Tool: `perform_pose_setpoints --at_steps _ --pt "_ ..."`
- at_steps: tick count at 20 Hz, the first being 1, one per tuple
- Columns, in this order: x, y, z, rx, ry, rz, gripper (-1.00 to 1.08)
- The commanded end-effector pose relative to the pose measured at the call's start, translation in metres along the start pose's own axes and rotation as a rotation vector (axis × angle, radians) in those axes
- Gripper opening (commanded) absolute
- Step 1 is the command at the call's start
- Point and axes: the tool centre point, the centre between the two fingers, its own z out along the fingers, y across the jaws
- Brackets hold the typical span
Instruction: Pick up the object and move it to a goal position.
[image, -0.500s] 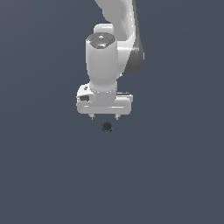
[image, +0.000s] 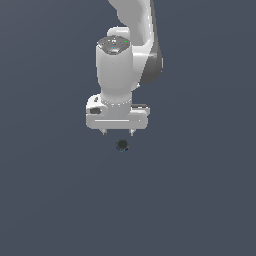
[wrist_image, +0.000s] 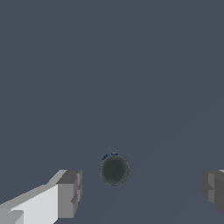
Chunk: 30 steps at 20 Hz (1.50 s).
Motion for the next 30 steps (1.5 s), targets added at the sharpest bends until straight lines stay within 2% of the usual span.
perform_pose_setpoints --at_steps 1,7,13,30 --pt "-0.001 0.001 0.0 -0.002 -0.002 -0.004 1.0" --pt "-0.002 0.001 0.004 -0.001 -0.004 -0.015 1.0" --pt "-0.01 0.0 0.024 0.001 -0.014 -0.074 1.0" --pt "-0.067 -0.011 0.129 0.037 -0.067 -0.412 1.0"
